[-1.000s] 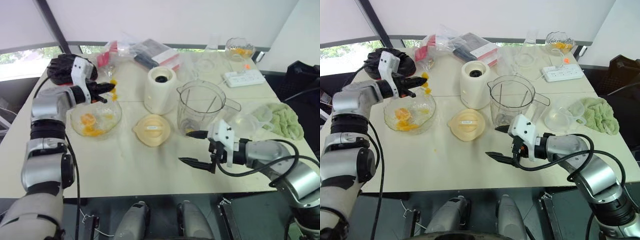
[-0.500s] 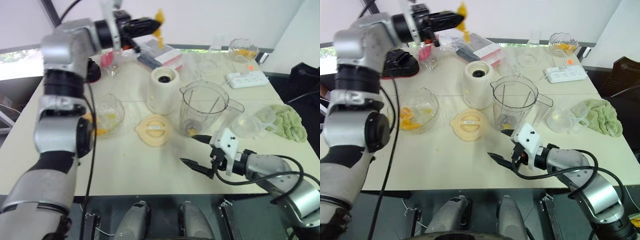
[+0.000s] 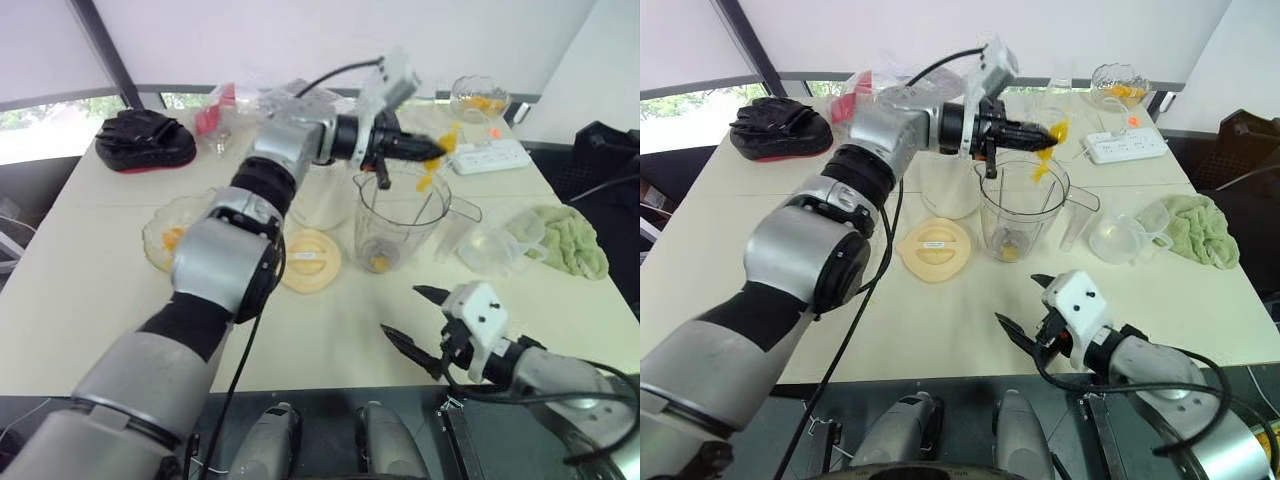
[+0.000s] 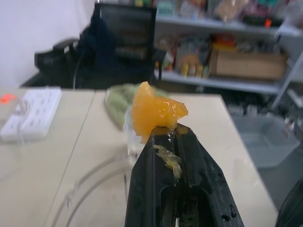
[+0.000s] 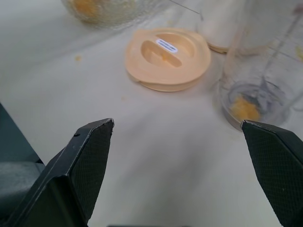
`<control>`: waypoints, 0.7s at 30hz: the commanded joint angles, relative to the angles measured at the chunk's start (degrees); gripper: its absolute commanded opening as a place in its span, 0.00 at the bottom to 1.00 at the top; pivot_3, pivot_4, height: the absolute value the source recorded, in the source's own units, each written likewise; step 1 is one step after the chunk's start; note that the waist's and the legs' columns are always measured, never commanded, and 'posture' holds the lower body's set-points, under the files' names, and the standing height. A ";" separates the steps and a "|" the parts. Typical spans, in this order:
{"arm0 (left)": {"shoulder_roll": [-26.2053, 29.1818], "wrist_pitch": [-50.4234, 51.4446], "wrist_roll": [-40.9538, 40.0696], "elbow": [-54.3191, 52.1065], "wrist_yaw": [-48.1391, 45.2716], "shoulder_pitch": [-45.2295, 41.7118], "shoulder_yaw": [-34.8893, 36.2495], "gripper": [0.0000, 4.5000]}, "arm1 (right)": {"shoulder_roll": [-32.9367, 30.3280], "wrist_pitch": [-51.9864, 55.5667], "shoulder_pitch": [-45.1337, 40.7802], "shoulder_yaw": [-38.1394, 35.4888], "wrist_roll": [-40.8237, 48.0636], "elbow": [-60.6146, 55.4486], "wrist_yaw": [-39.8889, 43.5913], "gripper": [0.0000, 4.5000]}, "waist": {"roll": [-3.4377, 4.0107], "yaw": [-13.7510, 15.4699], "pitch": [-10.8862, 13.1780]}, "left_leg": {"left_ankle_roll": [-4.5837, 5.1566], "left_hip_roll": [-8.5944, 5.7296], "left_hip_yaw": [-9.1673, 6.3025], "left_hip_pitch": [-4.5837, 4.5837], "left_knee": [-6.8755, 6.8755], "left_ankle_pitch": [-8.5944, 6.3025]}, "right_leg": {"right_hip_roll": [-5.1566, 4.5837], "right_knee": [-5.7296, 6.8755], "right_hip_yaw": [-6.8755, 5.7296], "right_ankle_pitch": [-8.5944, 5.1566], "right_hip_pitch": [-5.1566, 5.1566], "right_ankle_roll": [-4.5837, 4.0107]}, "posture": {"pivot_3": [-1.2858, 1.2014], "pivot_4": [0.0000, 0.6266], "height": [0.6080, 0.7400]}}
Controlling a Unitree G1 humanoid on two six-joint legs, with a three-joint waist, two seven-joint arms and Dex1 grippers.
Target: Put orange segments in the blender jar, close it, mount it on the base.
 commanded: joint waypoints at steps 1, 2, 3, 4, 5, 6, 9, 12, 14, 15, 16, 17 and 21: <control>-0.09 -3.34 2.52 1.05 1.95 0.95 -0.52 0.12 | 1.15 0.76 2.87 -2.52 0.55 -5.06 -1.98 1.00 | 0.00 0.16 0.00 | 0.00 0.00 0.00 0.00 0.00 0.00 | 0.01 0.00 0.00 0.00 0.00 0.00 | 0.52 0.24 1.00; -0.15 -3.91 3.04 1.18 1.64 1.39 -0.59 0.19 | 1.23 0.69 3.66 -2.95 0.95 -5.48 -2.28 1.00 | 0.00 0.24 0.00 | 0.00 0.00 0.00 0.00 0.00 0.00 | 0.01 0.00 0.00 0.00 0.00 0.00 | 0.52 0.24 1.00; -0.24 -4.15 3.34 1.27 1.40 1.70 -0.40 0.28 | 1.16 0.52 4.18 -3.27 1.28 -5.70 -2.45 1.00 | -0.01 0.28 0.00 | 0.00 0.00 0.00 0.00 0.00 0.00 | 0.01 0.00 0.00 0.00 0.01 0.00 | 0.52 0.24 1.00; -0.31 -4.12 3.48 1.33 1.27 1.90 -0.11 0.40 | 1.00 0.38 4.42 -3.49 1.56 -5.73 -2.56 1.00 | -0.01 0.29 0.01 | 0.00 -0.01 0.00 0.00 0.01 0.00 | 0.01 0.00 0.00 0.00 0.01 0.00 | 0.52 0.24 1.00; -0.39 -4.18 3.64 1.37 1.24 2.11 0.17 0.50 | 0.80 0.28 4.60 -3.68 1.85 -5.73 -2.67 1.00 | -0.02 0.34 0.01 | 0.00 -0.01 0.01 0.00 0.02 0.00 | 0.01 0.00 0.00 0.00 0.01 0.00 | 0.52 0.24 1.00; -0.49 -4.29 3.81 1.36 1.29 2.35 0.32 0.62 | 0.58 0.17 4.87 -4.01 2.13 -5.73 -2.65 1.00 | -0.02 0.40 0.01 | 0.00 -0.02 0.01 -0.01 0.03 0.00 | 0.01 0.00 0.01 0.00 0.01 0.01 | 0.52 0.24 1.00; -0.48 -4.53 4.06 1.12 0.92 3.14 0.65 0.94 | 0.03 0.17 5.58 -5.01 2.68 -5.73 -2.48 1.00 | -0.01 0.40 0.01 | 0.01 -0.02 0.01 0.00 0.03 0.00 | 0.01 -0.01 0.01 0.01 0.04 0.01 | 0.52 0.24 1.00; -0.07 -4.46 3.64 0.75 0.32 3.71 1.49 0.99 | -0.31 0.39 6.13 -5.93 2.81 -5.73 -2.31 1.00 | -0.01 0.33 0.01 | 0.02 -0.01 0.01 0.01 0.03 -0.01 | 0.01 -0.01 0.01 0.01 0.05 0.01 | 0.52 0.24 1.00; 0.09 -4.21 3.55 0.51 -0.23 3.88 1.68 0.99 | -0.47 0.23 6.71 -6.56 3.02 -5.73 -2.03 1.00 | -0.01 0.33 0.01 | 0.02 -0.01 0.01 0.01 0.03 -0.01 | 0.02 0.00 0.01 0.01 0.05 0.01 | 0.52 0.24 1.00; 0.29 -4.51 3.77 0.31 -0.53 4.04 1.52 0.99 | -0.56 0.19 6.96 -6.88 2.96 -5.73 -1.90 1.00 | -0.01 0.33 0.01 | 0.02 0.00 0.01 0.01 0.03 -0.01 | 0.03 0.00 0.01 0.01 0.04 0.01 | 0.52 0.24 1.00; 0.85 -4.96 3.69 -0.04 -1.11 4.07 1.64 0.99 | -0.33 0.46 6.73 -7.12 2.74 -5.72 -2.29 1.00 | -0.01 0.33 0.00 | 0.03 0.00 0.00 0.01 0.03 -0.02 | 0.03 0.00 0.01 0.01 0.05 0.01 | 0.52 0.24 1.00; 1.29 -5.10 3.43 -0.36 -1.40 3.98 1.94 0.99 | -0.16 0.53 6.66 -7.44 2.45 -5.59 -2.50 1.00 | -0.01 0.32 0.01 | 0.03 0.00 0.01 0.01 0.03 -0.01 | 0.03 0.00 0.01 0.01 0.05 0.01 | 0.52 0.24 1.00; 3.32 -5.34 0.80 -3.30 -1.74 3.73 4.75 0.99 | 1.64 -0.09 5.84 -10.29 1.74 -4.01 -4.28 1.00 | -0.02 0.33 0.01 | 0.03 0.00 0.01 0.02 0.03 -0.01 | 0.03 0.00 0.01 0.01 0.05 0.01 | 0.52 0.24 1.00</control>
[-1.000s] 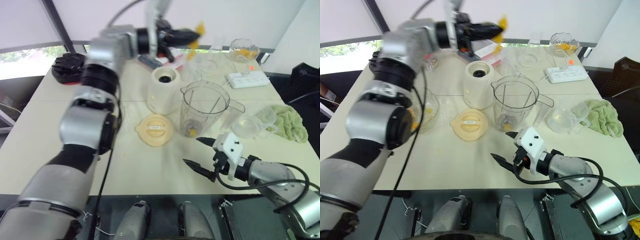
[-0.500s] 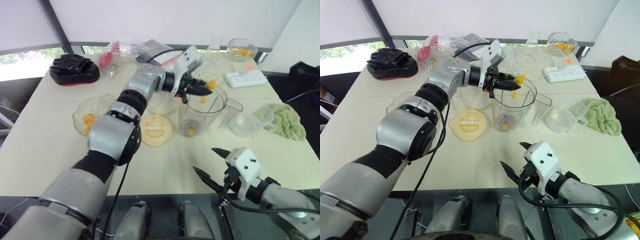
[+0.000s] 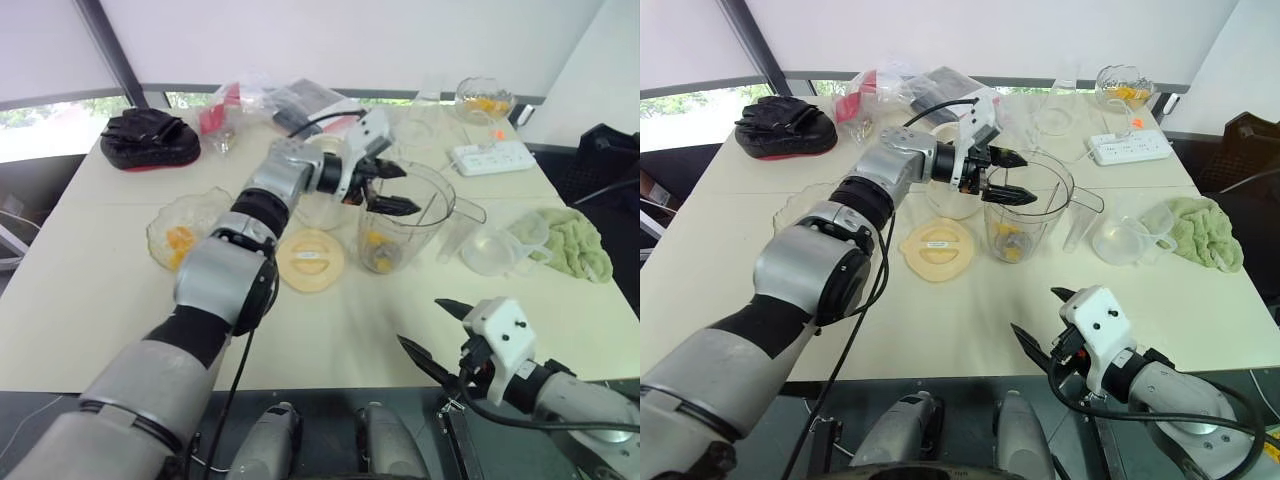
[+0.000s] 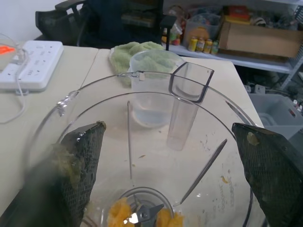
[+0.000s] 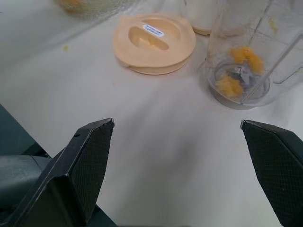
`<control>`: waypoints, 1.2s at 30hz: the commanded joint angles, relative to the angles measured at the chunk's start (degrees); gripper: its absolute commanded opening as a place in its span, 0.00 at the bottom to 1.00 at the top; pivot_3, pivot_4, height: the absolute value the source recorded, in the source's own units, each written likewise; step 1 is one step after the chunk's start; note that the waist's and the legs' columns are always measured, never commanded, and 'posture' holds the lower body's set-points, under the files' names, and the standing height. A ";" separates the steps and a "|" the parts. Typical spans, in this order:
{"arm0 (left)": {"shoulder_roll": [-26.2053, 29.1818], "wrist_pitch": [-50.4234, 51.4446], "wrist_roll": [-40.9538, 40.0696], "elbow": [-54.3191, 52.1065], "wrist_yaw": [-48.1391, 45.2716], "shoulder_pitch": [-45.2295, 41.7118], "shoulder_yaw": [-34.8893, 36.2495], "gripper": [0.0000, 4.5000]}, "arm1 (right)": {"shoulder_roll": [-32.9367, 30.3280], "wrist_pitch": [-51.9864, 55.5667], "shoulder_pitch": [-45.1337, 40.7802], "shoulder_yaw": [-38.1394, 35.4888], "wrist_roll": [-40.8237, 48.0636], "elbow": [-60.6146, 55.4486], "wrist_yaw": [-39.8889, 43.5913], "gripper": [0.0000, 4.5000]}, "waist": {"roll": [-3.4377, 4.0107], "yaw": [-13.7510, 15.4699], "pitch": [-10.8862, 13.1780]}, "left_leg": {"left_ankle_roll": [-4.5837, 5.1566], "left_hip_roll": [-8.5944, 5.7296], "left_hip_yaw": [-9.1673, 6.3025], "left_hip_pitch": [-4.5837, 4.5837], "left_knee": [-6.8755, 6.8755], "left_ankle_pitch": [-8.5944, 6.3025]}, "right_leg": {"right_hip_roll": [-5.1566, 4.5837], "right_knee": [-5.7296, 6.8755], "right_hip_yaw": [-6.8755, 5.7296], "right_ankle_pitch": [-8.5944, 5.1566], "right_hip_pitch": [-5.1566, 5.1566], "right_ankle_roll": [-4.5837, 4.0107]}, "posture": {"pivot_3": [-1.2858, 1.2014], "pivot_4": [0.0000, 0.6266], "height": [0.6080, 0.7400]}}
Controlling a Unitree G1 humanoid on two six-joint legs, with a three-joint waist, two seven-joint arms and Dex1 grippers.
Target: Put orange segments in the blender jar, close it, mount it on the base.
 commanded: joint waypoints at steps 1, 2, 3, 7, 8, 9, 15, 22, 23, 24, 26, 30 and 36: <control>2.01 -0.67 -4.38 -5.87 -1.10 -0.75 4.16 0.99 | 2.08 -1.24 -0.72 -4.06 -0.60 -0.16 -1.64 1.00 | 0.01 0.00 0.00 | 0.00 0.00 -0.01 0.00 0.00 0.00 | 0.00 0.00 0.00 0.00 0.00 0.00 | 0.52 0.24 1.00; 2.38 -0.19 -5.25 -7.33 -1.38 -0.22 4.77 0.99 | 2.42 -1.52 -0.48 -4.72 -0.69 0.13 -1.50 1.00 | 0.01 0.00 -0.01 | -0.01 0.01 -0.01 0.00 0.00 0.00 | 0.00 0.00 0.00 0.00 0.00 0.00 | 0.52 0.24 1.00; 3.12 0.99 -6.40 -10.05 -2.27 1.12 5.34 0.99 | 3.31 -1.95 -0.12 -5.36 -0.53 0.44 -1.57 1.00 | 0.01 0.00 -0.01 | -0.02 0.01 0.00 0.00 0.00 0.01 | -0.01 0.00 0.00 0.00 0.00 0.00 | 0.52 0.24 1.00; 7.74 8.93 -10.92 -27.93 -6.01 11.95 5.42 0.99 | 7.90 -2.77 -0.11 -8.21 0.07 1.86 -3.94 1.00 | 0.17 -0.38 -0.10 | -0.03 0.02 -0.01 0.04 -0.04 0.02 | -0.02 0.04 0.04 0.00 0.00 0.00 | 0.52 0.24 1.00; 8.42 11.12 -11.81 -32.17 -5.77 14.37 5.12 0.99 | 8.45 -2.78 -0.04 -8.97 0.12 2.36 -3.99 1.00 | 0.17 -0.49 -0.10 | -0.03 0.03 0.01 0.08 -0.08 0.02 | -0.02 0.04 0.09 0.00 0.00 0.00 | 0.52 0.24 1.00; 10.06 15.37 -13.50 -38.85 -5.58 18.82 5.14 0.99 | 8.66 -3.72 0.20 -9.11 -1.46 3.22 -4.30 1.00 | 0.17 -0.55 -0.10 | -0.04 0.04 0.01 0.09 -0.07 0.02 | -0.02 0.10 0.13 0.00 0.00 0.00 | 0.52 0.24 1.00; 18.76 28.37 -16.22 -65.11 -2.18 39.23 1.63 0.99 | 12.74 -10.17 -2.23 -10.82 -7.61 10.20 -8.64 1.00 | 0.18 0.69 -0.10 | -0.24 0.17 -0.23 0.07 -0.16 0.13 | 0.18 0.17 0.16 0.00 -0.04 -0.06 | 0.52 0.24 1.00; 22.41 29.75 -16.72 -77.32 1.74 49.70 -1.55 0.99 | 17.97 -15.98 -7.75 -11.94 -12.29 20.03 -14.06 1.00 | 0.37 1.53 -0.21 | -0.32 0.09 -0.17 0.24 -0.07 0.17 | 0.15 -0.06 0.24 0.06 0.28 -0.14 | 0.52 0.24 1.00; 22.47 29.60 -16.82 -79.02 2.48 51.18 -1.92 0.99 | 18.90 -16.71 -9.41 -12.02 -13.03 22.18 -15.52 1.00 | 0.38 1.45 -0.22 | -0.32 0.10 -0.16 0.24 -0.10 0.18 | 0.15 -0.04 0.25 0.06 0.27 -0.14 | 0.52 0.24 1.00; 22.45 29.56 -16.90 -80.41 3.22 52.34 -2.31 0.99 | 19.54 -17.22 -10.67 -12.14 -13.57 23.95 -16.57 1.00 | 0.41 1.36 -0.24 | -0.32 0.11 -0.16 0.24 -0.11 0.18 | 0.16 -0.04 0.25 0.06 0.24 -0.15 | 0.52 0.24 1.00; 22.33 29.57 -16.97 -82.75 4.63 54.09 -3.05 0.99 | 20.11 -18.22 -12.08 -12.41 -14.83 26.66 -17.82 1.00 | 0.50 1.24 -0.29 | -0.33 0.14 -0.12 0.25 -0.13 0.18 | 0.17 -0.03 0.27 0.07 0.20 -0.16 | 0.52 0.24 1.00; 22.80 29.26 -16.28 -84.33 6.96 55.85 -4.39 0.99 | 20.72 -20.67 -15.43 -12.35 -16.96 33.67 -19.87 1.00 | 0.70 1.19 -0.41 | -0.33 0.13 -0.07 0.26 -0.16 0.18 | 0.16 -0.03 0.28 0.07 0.20 -0.16 | 0.52 0.24 1.00; 23.34 29.65 -16.99 -86.08 9.79 57.00 -4.82 0.99 | 21.12 -23.29 -19.88 -13.79 -18.12 42.70 -22.91 1.00 | 0.81 0.76 -0.46 | -0.33 0.13 -0.05 0.29 -0.18 0.18 | 0.17 -0.03 0.28 0.07 0.21 -0.16 | 0.52 0.24 1.00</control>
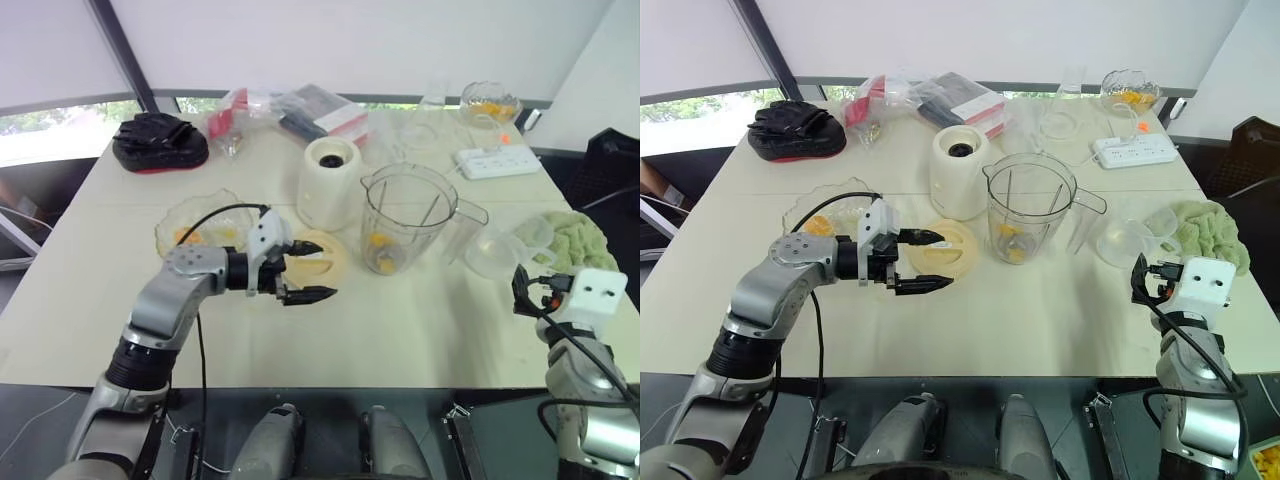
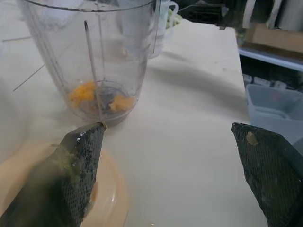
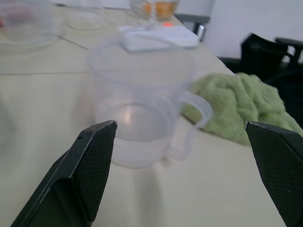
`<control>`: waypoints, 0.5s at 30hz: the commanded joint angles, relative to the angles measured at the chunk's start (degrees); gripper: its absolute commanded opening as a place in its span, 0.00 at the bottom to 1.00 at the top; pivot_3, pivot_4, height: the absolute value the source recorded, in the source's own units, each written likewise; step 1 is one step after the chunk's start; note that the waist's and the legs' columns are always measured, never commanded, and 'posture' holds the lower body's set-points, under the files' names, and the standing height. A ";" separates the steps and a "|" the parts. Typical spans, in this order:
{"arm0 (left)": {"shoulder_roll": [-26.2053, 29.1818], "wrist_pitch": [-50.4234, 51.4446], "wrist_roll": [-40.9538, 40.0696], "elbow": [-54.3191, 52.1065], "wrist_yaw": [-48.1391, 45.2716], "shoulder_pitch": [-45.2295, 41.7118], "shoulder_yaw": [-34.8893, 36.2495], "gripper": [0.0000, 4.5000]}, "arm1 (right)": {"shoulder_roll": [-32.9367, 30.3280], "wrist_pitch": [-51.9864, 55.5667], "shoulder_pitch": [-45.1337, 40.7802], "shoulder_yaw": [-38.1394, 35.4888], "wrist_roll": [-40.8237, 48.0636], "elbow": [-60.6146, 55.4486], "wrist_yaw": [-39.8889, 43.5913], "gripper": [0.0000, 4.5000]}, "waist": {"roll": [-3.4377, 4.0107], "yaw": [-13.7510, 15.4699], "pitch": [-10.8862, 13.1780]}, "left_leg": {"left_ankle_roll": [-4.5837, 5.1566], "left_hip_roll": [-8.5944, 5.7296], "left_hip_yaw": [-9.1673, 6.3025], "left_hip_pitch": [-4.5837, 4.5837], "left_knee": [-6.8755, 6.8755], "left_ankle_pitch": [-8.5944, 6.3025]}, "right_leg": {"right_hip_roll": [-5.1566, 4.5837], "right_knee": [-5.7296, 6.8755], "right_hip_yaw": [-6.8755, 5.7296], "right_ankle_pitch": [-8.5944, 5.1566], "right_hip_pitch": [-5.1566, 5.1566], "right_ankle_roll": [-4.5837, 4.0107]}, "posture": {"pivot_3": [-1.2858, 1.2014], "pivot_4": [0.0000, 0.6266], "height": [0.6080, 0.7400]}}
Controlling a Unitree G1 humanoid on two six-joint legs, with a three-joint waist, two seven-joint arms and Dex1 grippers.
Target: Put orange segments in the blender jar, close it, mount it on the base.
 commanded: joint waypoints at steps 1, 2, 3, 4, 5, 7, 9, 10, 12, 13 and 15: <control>1.03 -0.36 -1.08 -2.16 1.57 0.40 0.28 0.99 | -0.06 -2.76 -1.90 -2.42 -0.97 2.91 -1.86 1.00 | 0.04 -0.25 -0.01 | 0.00 0.00 0.00 0.00 -0.01 0.00 | 0.00 0.00 0.00 0.00 0.00 0.00 | 0.52 0.24 1.00; 1.29 -0.52 -1.03 -2.16 1.81 0.53 0.11 0.99 | -0.18 -3.13 -2.36 -2.63 -1.22 3.91 -2.34 1.00 | 0.05 -0.54 -0.02 | 0.00 0.00 0.00 0.00 -0.03 0.00 | 0.00 0.00 0.00 0.00 0.00 0.00 | 0.52 0.24 1.00; 1.53 -0.74 -0.94 -2.07 2.02 0.62 -0.10 0.99 | -0.25 -3.41 -2.99 -2.87 -1.19 4.97 -2.74 1.00 | 0.07 -0.83 -0.03 | 0.00 0.00 -0.01 0.01 -0.05 0.00 | 0.00 0.00 0.01 0.00 0.00 0.00 | 0.52 0.24 1.00; 1.74 -0.86 -0.97 -2.09 2.21 0.74 -0.23 0.99 | -0.30 -3.71 -3.51 -3.06 -1.13 5.85 -3.04 1.00 | 0.07 -0.94 -0.03 | 0.00 0.00 0.00 0.02 -0.08 0.00 | -0.01 0.00 0.02 0.00 -0.01 0.00 | 0.52 0.24 1.00; 1.86 -0.95 -1.02 -2.08 2.39 0.82 -0.33 0.99 | -0.53 -4.21 -4.09 -3.15 -1.43 6.98 -3.40 1.00 | 0.08 -1.01 -0.03 | 0.00 0.00 0.00 0.03 -0.09 0.00 | 0.00 0.00 0.02 0.00 -0.01 0.00 | 0.52 0.24 1.00; 2.11 -0.96 -1.02 -2.18 2.69 0.97 -0.50 0.99 | -0.83 -4.91 -5.24 -3.45 -1.65 8.88 -3.74 1.00 | 0.08 -1.15 -0.03 | 0.00 0.01 0.01 0.10 -0.16 0.00 | 0.00 0.00 0.02 0.00 0.00 0.00 | 0.52 0.24 1.00; 2.41 -1.07 -1.01 -2.17 2.94 1.12 -0.68 0.99 | -0.93 -5.45 -6.28 -3.83 -1.61 10.34 -4.11 1.00 | 0.09 -1.23 -0.03 | 0.00 0.01 0.06 0.15 -0.22 0.00 | 0.01 0.00 0.04 0.00 0.00 0.00 | 0.52 0.24 1.00; 2.57 -1.14 -0.95 -2.11 3.03 1.19 -0.82 0.99 | -1.11 -5.72 -6.86 -3.94 -1.57 11.22 -4.10 1.00 | 0.10 -1.27 -0.03 | 0.00 0.01 0.07 0.18 -0.23 0.00 | 0.01 0.00 0.04 0.00 0.02 0.00 | 0.52 0.24 1.00; 2.77 -1.20 -0.96 -2.05 3.20 1.25 -0.99 0.99 | -1.47 -6.27 -7.71 -4.01 -1.55 12.68 -3.99 1.00 | 0.10 -1.28 -0.03 | 0.00 0.01 0.09 0.20 -0.25 0.00 | 0.00 0.00 0.07 0.00 0.03 0.00 | 0.52 0.24 1.00; 2.91 -1.21 -1.03 -2.10 3.24 1.33 -0.97 0.99 | -1.56 -6.36 -8.14 -4.04 -1.42 13.23 -3.96 1.00 | 0.10 -1.28 -0.03 | 0.00 0.01 0.09 0.21 -0.27 0.00 | 0.00 0.00 0.08 0.00 0.03 0.00 | 0.52 0.24 1.00; 3.11 -1.18 -1.16 -2.22 3.35 1.44 -0.94 0.99 | -1.70 -6.51 -8.84 -4.10 -1.28 14.09 -3.94 1.00 | 0.10 -1.26 -0.03 | 0.00 0.01 0.11 0.22 -0.29 0.00 | 0.00 0.00 0.09 0.00 0.03 0.00 | 0.52 0.24 1.00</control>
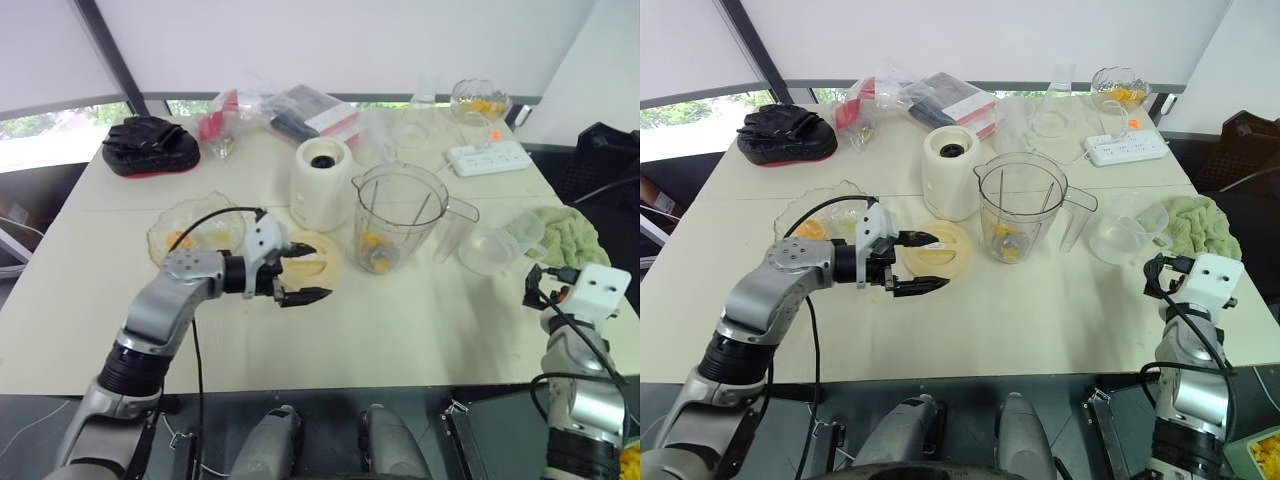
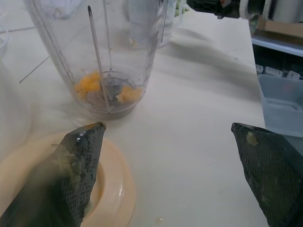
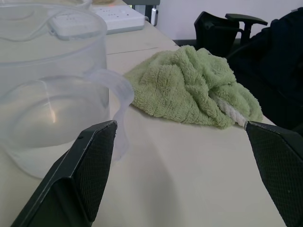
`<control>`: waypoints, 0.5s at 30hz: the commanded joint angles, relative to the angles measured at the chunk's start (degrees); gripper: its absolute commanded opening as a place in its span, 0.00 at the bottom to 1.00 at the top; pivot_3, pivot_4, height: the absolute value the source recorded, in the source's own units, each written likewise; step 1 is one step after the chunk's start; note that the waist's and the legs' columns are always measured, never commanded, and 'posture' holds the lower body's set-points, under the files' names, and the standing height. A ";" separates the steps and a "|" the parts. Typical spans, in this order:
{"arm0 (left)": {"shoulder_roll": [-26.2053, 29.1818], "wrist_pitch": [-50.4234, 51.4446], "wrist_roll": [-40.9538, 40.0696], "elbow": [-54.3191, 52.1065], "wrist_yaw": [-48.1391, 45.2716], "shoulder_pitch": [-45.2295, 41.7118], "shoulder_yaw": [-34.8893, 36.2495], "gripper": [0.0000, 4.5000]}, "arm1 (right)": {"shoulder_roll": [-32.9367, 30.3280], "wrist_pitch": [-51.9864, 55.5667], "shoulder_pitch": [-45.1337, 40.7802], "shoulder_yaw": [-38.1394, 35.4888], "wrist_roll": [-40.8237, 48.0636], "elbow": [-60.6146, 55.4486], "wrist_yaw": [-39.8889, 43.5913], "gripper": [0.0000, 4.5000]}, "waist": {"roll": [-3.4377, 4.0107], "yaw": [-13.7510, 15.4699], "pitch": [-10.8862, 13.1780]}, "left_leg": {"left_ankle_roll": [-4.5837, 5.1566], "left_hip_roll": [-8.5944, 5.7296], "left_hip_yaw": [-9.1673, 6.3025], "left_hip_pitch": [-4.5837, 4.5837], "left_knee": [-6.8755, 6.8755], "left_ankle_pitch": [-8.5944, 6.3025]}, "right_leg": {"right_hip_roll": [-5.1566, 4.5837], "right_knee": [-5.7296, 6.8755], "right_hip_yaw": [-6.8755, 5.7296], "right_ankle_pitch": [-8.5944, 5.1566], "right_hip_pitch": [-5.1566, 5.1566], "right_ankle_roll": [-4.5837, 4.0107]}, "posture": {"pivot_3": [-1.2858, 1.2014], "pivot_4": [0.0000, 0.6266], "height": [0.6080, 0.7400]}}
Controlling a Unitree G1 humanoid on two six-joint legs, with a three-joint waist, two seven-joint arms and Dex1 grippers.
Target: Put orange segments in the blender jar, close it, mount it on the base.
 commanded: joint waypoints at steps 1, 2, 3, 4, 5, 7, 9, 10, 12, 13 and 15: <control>0.70 -0.91 -0.95 -1.87 0.35 0.02 -0.02 0.99 | -1.09 -1.75 -1.35 -1.55 0.20 0.32 -0.19 1.00 | 0.00 0.00 0.00 | 0.00 0.00 0.00 0.00 -0.01 0.00 | 0.00 0.00 0.00 0.00 0.00 0.00 | 0.52 0.24 1.00; 0.71 -0.90 -0.98 -1.88 0.42 0.05 -0.02 0.99 | -1.14 -1.90 -1.56 -1.57 0.18 0.69 -0.16 1.00 | 0.00 -0.01 0.00 | 0.00 0.00 0.01 0.01 -0.02 0.00 | 0.00 0.00 0.01 0.00 0.00 0.00 | 0.52 0.24 1.00; 0.74 -0.91 -0.97 -1.90 0.51 0.12 -0.05 0.99 | -1.11 -1.98 -1.86 -1.68 0.28 1.08 -0.23 1.00 | 0.00 -0.03 0.00 | 0.00 0.00 0.01 0.02 -0.03 0.00 | 0.00 0.00 0.01 0.00 0.00 0.00 | 0.52 0.24 1.00; 0.78 -0.92 -0.95 -1.98 0.56 0.24 -0.08 0.99 | -1.12 -2.05 -2.16 -1.76 0.44 1.49 -0.21 1.00 | 0.00 -0.07 0.00 | 0.00 0.00 0.03 0.03 -0.04 0.00 | 0.00 0.00 0.02 0.00 0.00 0.00 | 0.52 0.24 1.00; 0.80 -0.89 -0.95 -2.09 0.69 0.37 -0.08 0.99 | -1.24 -2.22 -2.47 -1.71 0.46 1.97 -0.11 1.00 | 0.00 -0.11 0.00 | 0.00 0.00 0.05 0.04 -0.05 0.00 | 0.00 -0.01 0.03 0.00 0.00 0.00 | 0.52 0.24 1.00; 0.82 -0.83 -0.97 -2.24 0.94 0.57 -0.05 0.99 | -1.36 -2.45 -2.95 -1.63 0.48 2.65 0.04 1.00 | 0.00 -0.13 0.00 | 0.00 0.00 0.08 0.09 -0.10 0.00 | 0.00 0.00 0.06 0.00 0.01 0.00 | 0.52 0.24 1.00; 1.00 -0.84 -0.99 -2.35 1.04 0.76 -0.04 0.99 | -1.50 -2.58 -3.32 -1.36 0.38 3.03 0.22 1.00 | 0.00 -0.16 0.00 | 0.00 0.00 0.11 0.15 -0.21 0.00 | 0.00 -0.01 0.10 0.00 0.01 0.00 | 0.52 0.24 1.00; 1.11 -0.86 -1.02 -2.42 1.07 0.87 -0.01 0.99 | -1.56 -2.46 -3.47 -1.15 0.39 3.07 0.43 1.00 | 0.00 -0.20 0.00 | 0.00 0.00 0.20 0.25 -0.37 0.01 | -0.02 -0.03 0.16 0.00 0.01 0.00 | 0.52 0.24 1.00; 1.30 -0.92 -1.04 -2.54 1.15 1.02 0.01 0.99 | -1.64 -1.99 -3.53 -0.78 0.57 2.87 1.05 1.00 | 0.00 -0.42 0.00 | 0.00 0.01 0.28 0.34 -0.48 0.01 | -0.02 -0.04 0.22 0.00 0.01 0.00 | 0.52 0.24 1.00; 1.37 -1.02 -0.99 -2.46 1.20 0.99 0.01 0.99 | -1.57 -1.63 -3.33 -0.55 0.69 2.44 1.43 1.00 | 0.00 -0.59 0.00 | 0.00 0.02 0.28 0.34 -0.50 0.01 | -0.02 -0.04 0.23 0.00 0.01 0.00 | 0.52 0.24 1.00; 1.47 -1.11 -0.99 -2.36 1.28 0.96 0.01 0.99 | -1.22 -0.92 -2.80 -0.33 1.03 1.49 2.03 1.00 | 0.00 -0.92 0.00 | 0.00 0.02 0.28 0.35 -0.51 0.01 | -0.02 -0.04 0.23 0.00 0.01 0.00 | 0.52 0.24 1.00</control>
